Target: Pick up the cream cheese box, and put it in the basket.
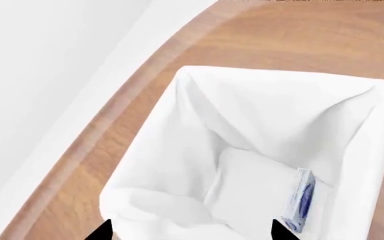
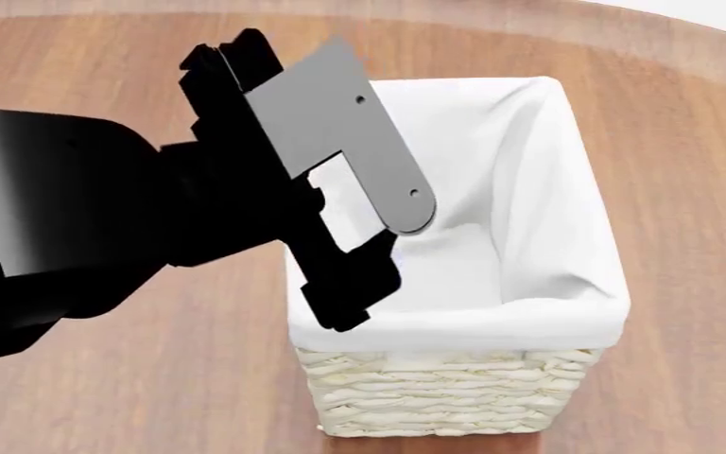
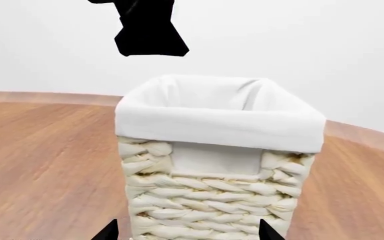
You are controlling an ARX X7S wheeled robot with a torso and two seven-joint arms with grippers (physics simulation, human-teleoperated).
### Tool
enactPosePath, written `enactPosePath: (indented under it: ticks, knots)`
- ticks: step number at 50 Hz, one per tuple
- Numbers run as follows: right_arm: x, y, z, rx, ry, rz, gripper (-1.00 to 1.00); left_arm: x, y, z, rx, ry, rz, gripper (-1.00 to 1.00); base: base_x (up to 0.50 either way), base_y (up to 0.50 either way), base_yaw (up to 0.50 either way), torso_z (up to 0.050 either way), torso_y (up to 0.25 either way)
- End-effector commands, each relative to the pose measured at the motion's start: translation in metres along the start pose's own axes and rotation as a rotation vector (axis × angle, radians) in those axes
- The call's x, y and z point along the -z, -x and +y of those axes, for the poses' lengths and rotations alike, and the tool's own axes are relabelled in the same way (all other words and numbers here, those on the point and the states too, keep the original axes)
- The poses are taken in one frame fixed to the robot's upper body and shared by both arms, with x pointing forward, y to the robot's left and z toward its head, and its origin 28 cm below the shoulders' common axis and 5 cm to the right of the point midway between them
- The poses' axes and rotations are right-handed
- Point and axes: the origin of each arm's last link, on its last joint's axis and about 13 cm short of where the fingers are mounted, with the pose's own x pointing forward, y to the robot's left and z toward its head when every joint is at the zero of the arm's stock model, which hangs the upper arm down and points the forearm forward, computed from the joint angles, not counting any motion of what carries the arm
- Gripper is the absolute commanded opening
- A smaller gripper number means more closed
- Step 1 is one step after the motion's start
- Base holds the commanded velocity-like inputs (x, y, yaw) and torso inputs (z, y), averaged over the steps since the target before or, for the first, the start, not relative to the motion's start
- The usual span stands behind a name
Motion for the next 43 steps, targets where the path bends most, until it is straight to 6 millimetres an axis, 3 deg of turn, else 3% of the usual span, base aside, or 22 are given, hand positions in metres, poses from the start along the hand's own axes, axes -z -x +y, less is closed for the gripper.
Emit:
enactPosePath:
  ticks: [1, 8, 12, 18, 24, 30, 31, 34, 39, 43]
  knots:
    - [0.0, -0.001, 0.001, -0.006, 0.008, 0.0, 1.0, -0.002, 0.006, 0.005, -0.009, 0.003, -0.01, 1.0, 0.0, 0.0, 0.0, 0.0, 0.0]
    - [0.0, -0.001, 0.001, -0.016, 0.008, 0.003, 1.0, -0.006, 0.011, 0.008, -0.031, 0.002, -0.029, 1.0, 0.0, 0.0, 0.0, 0.0, 0.0]
    - [0.002, -0.003, 0.0, -0.012, 0.008, 0.009, 1.0, -0.015, 0.024, 0.013, -0.049, -0.007, -0.047, 1.0, 0.0, 0.0, 0.0, 0.0, 0.0]
    - [0.003, -0.001, 0.002, -0.017, 0.005, 0.014, 1.0, -0.052, 0.09, 0.027, -0.106, -0.018, -0.17, 1.0, 0.0, 0.0, 0.0, 0.0, 0.0]
    - [0.005, 0.0, 0.005, -0.027, 0.012, 0.018, 1.0, -0.048, 0.132, 0.026, -0.145, -0.029, -0.251, 1.0, 0.0, 0.0, 0.0, 0.0, 0.0]
    - [0.009, -0.003, 0.007, -0.03, 0.026, 0.033, 1.0, -0.012, 0.156, 0.023, -0.341, 0.028, -0.399, 1.0, 0.0, 0.0, 0.0, 0.0, 0.0]
    - [0.009, -0.005, 0.006, -0.026, 0.023, 0.037, 1.0, 0.003, 0.155, 0.021, -0.505, 0.109, -0.434, 1.0, 0.0, 0.0, 0.0, 0.0, 0.0]
    - [0.012, -0.006, 0.007, -0.02, 0.033, 0.038, 1.0, 0.031, 0.15, 0.007, -0.579, 0.119, -0.435, 1.0, 0.0, 0.0, 0.0, 0.0, 0.0]
    - [0.013, -0.012, 0.004, -0.002, 0.039, 0.051, 1.0, 0.089, 0.138, -0.035, -0.741, 0.259, -0.433, 1.0, 0.0, 0.0, 0.0, 0.0, 0.0]
    - [0.015, -0.013, 0.005, -0.001, 0.043, 0.058, 1.0, 0.12, 0.131, -0.068, -0.754, 0.313, -0.436, 1.0, 0.0, 0.0, 0.0, 0.0, 0.0]
